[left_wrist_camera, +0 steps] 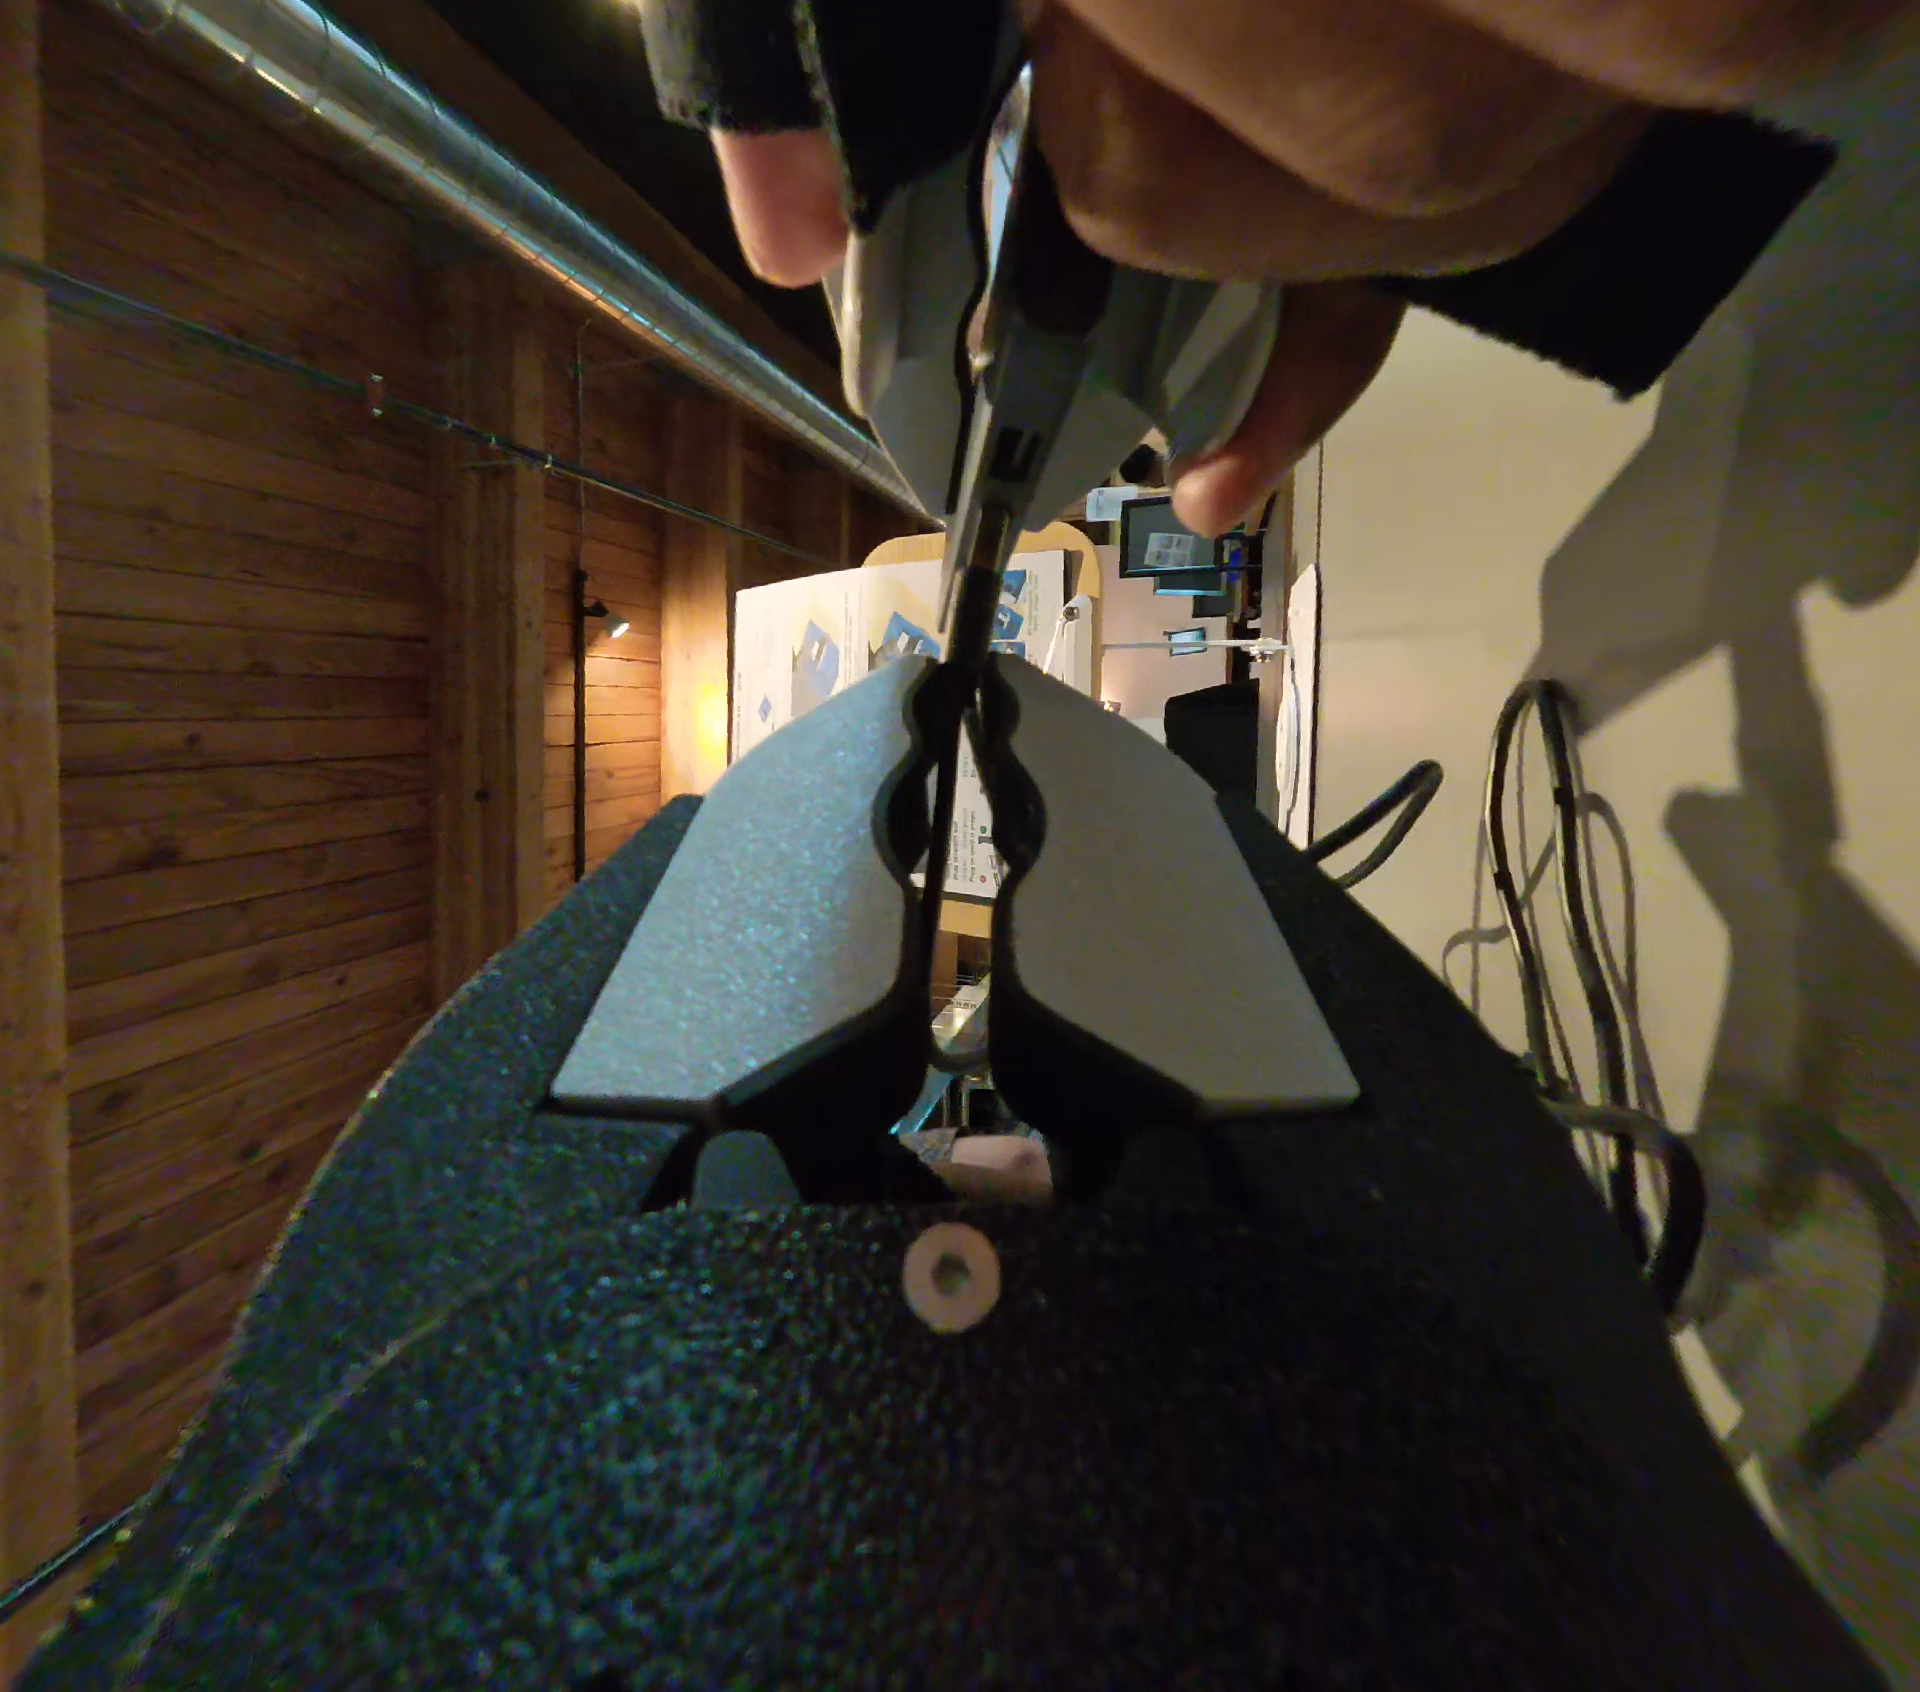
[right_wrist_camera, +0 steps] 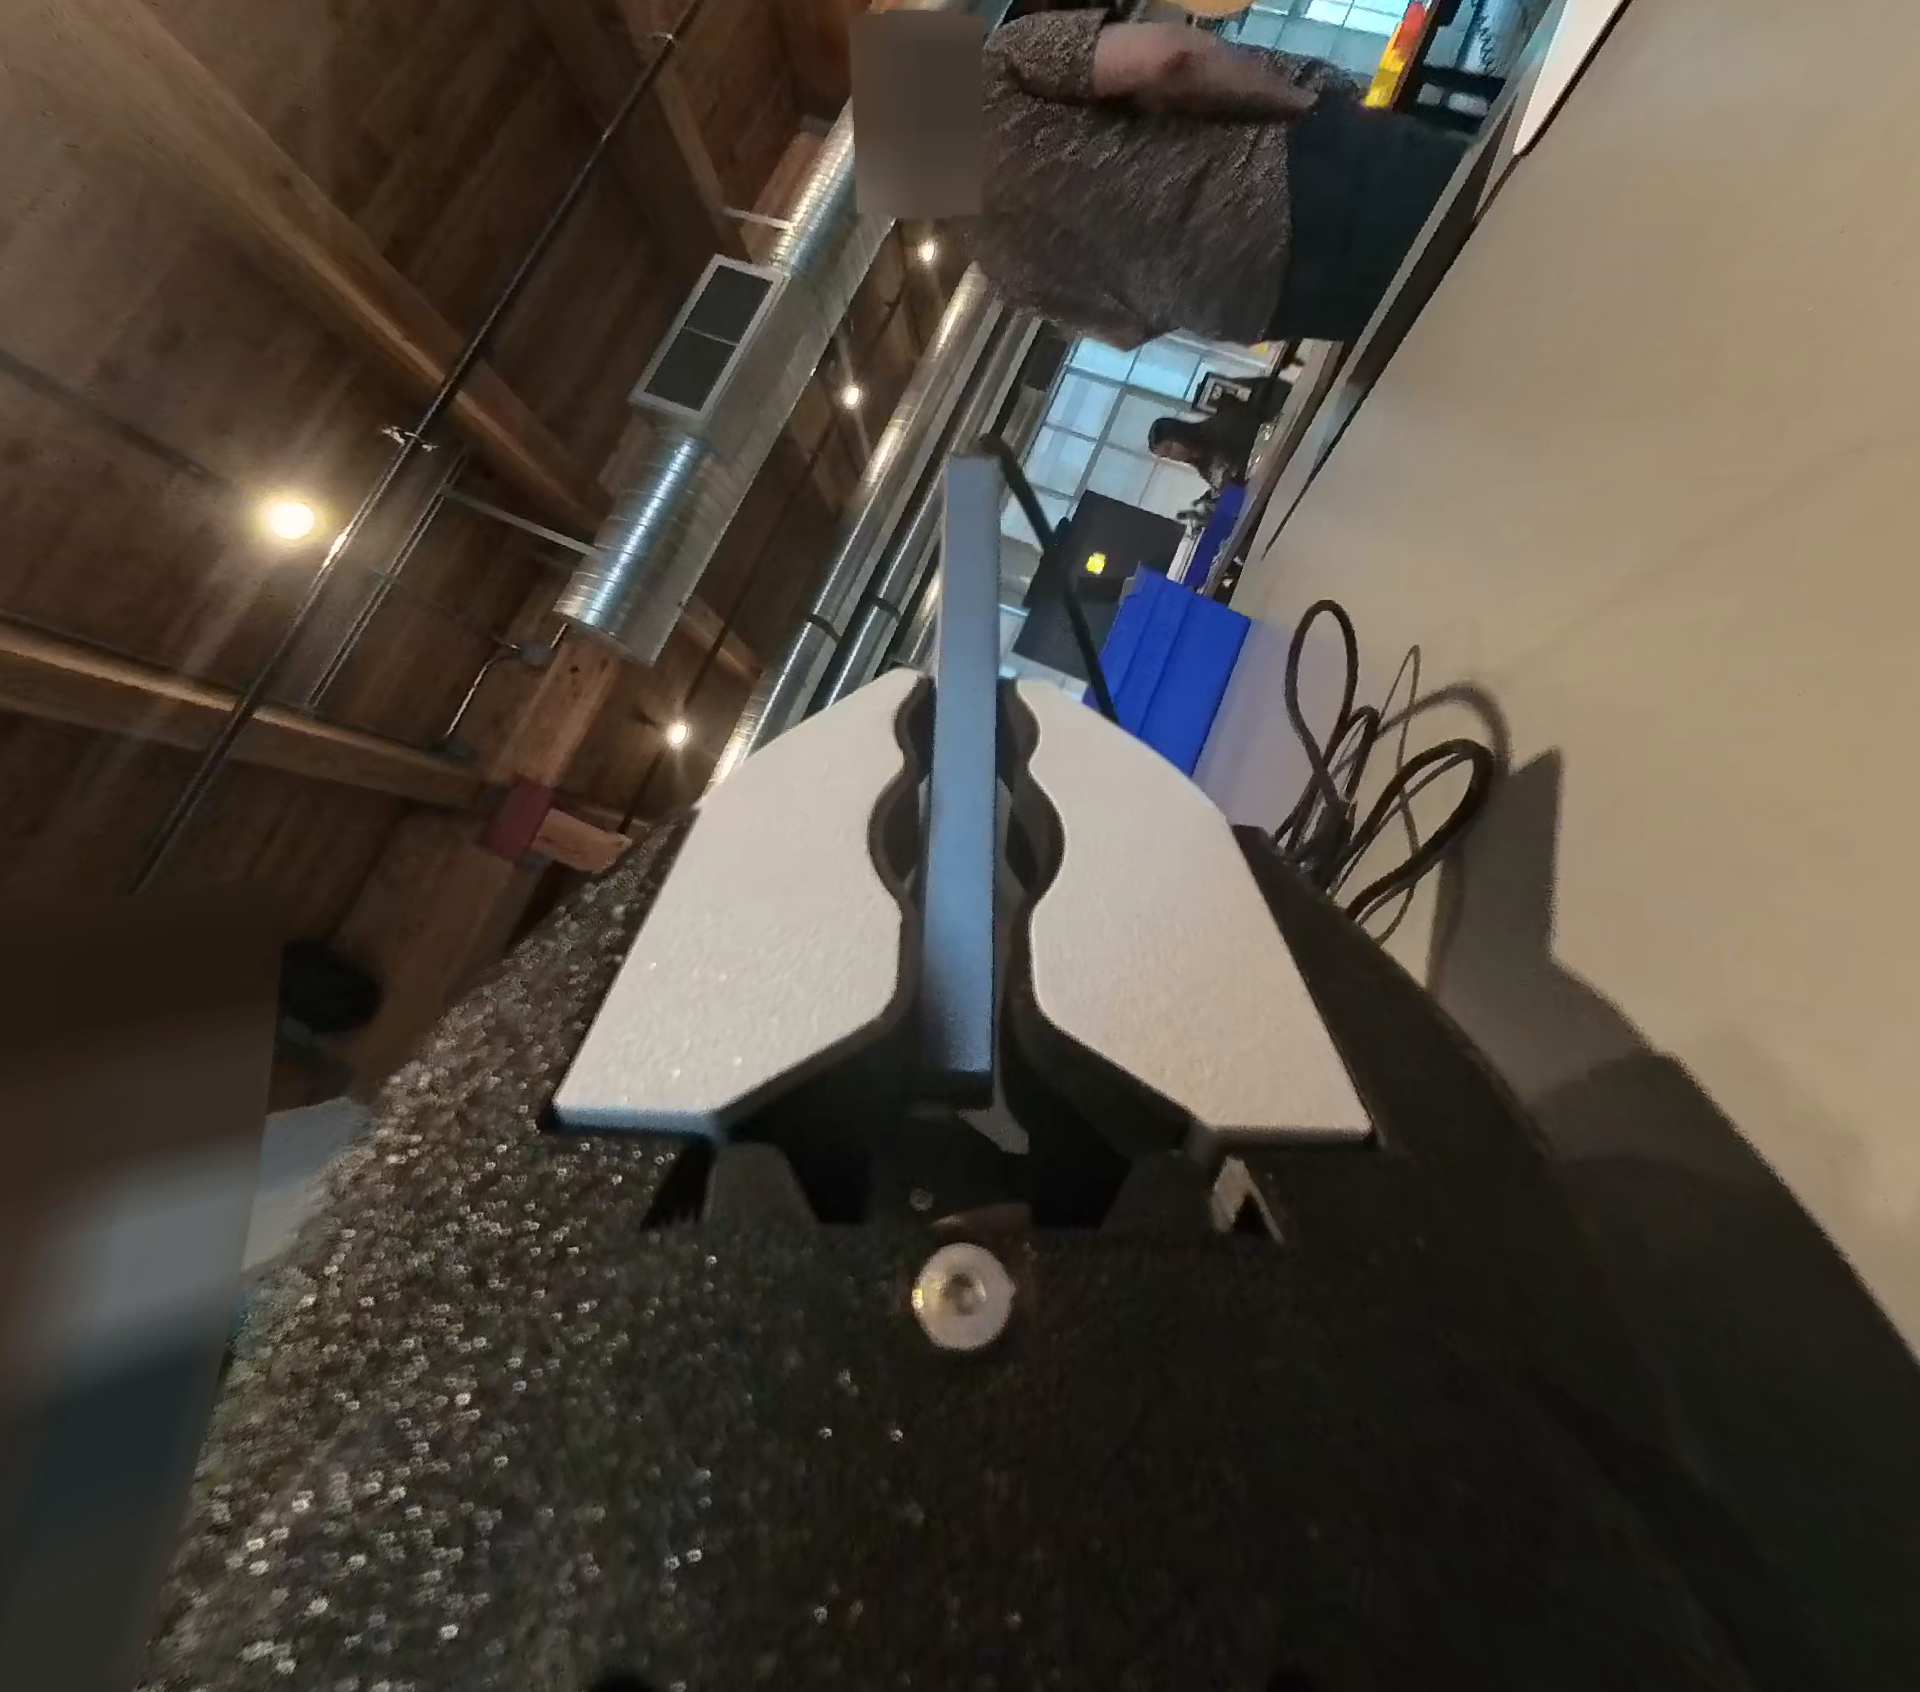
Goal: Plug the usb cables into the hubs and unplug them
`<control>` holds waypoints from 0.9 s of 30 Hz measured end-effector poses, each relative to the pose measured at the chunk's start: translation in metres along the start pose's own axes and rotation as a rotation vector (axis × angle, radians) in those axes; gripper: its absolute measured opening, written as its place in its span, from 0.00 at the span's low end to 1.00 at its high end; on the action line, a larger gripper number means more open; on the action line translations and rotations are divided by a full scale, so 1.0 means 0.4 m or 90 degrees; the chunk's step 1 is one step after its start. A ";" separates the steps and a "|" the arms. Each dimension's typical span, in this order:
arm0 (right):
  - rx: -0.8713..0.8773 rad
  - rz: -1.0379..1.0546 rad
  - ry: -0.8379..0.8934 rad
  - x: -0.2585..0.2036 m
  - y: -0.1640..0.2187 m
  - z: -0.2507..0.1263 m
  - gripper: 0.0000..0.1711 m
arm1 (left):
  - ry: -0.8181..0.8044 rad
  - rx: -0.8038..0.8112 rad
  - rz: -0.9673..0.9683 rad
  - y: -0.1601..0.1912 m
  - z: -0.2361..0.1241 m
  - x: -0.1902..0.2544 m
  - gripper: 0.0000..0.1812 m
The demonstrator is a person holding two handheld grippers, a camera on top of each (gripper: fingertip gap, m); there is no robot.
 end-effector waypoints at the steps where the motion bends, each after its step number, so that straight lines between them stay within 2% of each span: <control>1: 0.001 -0.002 0.003 0.000 0.000 0.000 0.07 | 0.002 -0.001 -0.002 0.001 0.001 0.000 0.03; 10: 0.010 -0.012 0.015 0.001 0.001 0.002 0.07 | 0.010 -0.003 -0.013 0.004 0.002 0.002 0.03; 17: -0.040 -0.018 0.055 0.005 -0.011 0.009 0.07 | 0.035 0.058 -0.018 0.010 -0.009 0.012 0.04; 27: -0.044 -0.019 0.044 0.004 -0.017 0.009 0.07 | 0.101 0.091 -0.097 0.011 -0.010 0.016 0.05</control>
Point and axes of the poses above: each gripper's, where its closed fingertips meet, z out along the fingers, y out of its underside, x = y × z across the jaws, the point moved 8 cm from there along -z, back along the fingers, and after that the axes turned 15 degrees about z, right-handed, at the moved point
